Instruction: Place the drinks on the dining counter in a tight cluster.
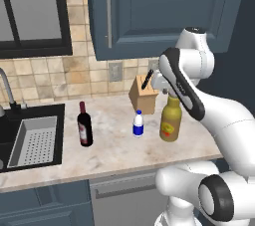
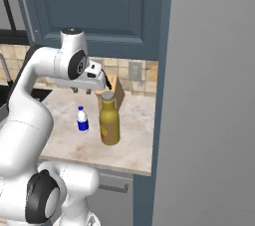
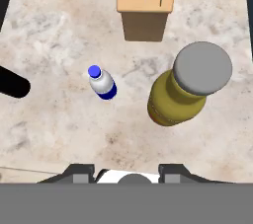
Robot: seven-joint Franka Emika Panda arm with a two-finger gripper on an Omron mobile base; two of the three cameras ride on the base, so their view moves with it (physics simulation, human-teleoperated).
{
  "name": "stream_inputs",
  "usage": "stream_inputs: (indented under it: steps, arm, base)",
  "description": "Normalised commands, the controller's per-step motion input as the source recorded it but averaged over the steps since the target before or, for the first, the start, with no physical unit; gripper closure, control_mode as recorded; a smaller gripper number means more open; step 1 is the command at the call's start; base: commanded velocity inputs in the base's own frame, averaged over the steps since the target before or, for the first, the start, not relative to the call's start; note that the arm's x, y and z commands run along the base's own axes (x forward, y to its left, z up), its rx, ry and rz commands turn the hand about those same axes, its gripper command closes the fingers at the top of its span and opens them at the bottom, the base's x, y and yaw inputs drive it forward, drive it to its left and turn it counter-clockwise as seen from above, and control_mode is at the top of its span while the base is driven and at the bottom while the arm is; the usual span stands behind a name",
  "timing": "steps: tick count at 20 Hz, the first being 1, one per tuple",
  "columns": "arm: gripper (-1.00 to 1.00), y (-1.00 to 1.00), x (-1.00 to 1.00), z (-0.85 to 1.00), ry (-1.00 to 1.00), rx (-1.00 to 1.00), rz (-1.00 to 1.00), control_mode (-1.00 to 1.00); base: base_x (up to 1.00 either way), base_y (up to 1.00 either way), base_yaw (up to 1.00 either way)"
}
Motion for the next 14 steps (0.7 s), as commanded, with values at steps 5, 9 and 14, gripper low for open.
stream_inputs:
  steps: [5,9,14]
  arm:
    - [-1.0,-0.06,-0.1,0.0,0.0,0.0,0.0,-1.0]
    - [-1.0,-0.33,-0.16,0.0,0.0,0.03,-0.06,-1.0]
    - [-1.0,-0.56,-0.29,0.0,-0.02,0.05,-0.26,-1.0]
  base:
    - [0.0,0.0,0.0]
    - [0.0,0.0,0.0]
    - [0.0,0.0,0.0]
